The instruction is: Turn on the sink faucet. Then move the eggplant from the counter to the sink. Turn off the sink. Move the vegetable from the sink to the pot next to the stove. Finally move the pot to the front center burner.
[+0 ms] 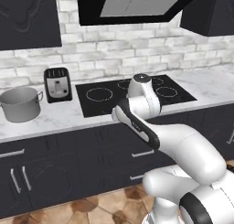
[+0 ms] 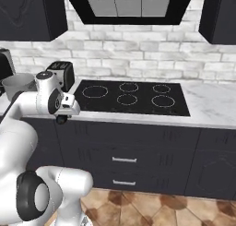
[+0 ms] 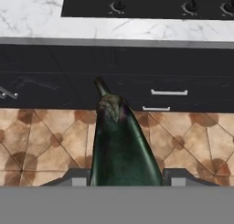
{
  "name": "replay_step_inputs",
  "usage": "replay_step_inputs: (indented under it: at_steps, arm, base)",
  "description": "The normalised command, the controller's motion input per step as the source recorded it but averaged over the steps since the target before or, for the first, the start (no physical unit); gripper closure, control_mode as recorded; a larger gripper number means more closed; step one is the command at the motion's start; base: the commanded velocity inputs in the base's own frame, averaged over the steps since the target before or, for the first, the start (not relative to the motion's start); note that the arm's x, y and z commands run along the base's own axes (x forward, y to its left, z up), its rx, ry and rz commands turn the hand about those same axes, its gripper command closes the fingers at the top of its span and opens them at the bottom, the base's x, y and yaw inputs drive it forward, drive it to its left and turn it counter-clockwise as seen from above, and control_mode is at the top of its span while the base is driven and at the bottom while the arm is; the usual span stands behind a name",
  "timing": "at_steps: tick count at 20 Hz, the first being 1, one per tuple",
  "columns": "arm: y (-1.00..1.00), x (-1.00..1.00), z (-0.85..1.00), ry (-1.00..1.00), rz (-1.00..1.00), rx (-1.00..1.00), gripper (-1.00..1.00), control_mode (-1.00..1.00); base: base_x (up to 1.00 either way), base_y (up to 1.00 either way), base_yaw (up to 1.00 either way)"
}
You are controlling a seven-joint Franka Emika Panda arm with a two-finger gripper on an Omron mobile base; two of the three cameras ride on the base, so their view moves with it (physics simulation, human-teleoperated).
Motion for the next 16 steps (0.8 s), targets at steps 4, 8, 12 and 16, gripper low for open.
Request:
replay_step_inputs:
  at_steps: [4,8,12,16]
  arm:
    - [0.0,0.0,0.0,0.0,0.0,0.0,1.0,1.0]
    - [0.0,0.0,0.0,0.0,0.0,0.0,1.0,1.0]
    - [0.0,0.0,0.0,0.0,0.0,0.0,1.0,1.0]
    - [0.0,0.0,0.0,0.0,0.0,0.0,1.0,1.0]
  base:
    - [0.32,-0.01,0.03]
    - [0.35,-0.01,0.02]
    - [0.36,0.0,0.02]
    - [0.43,-0.01,0.01]
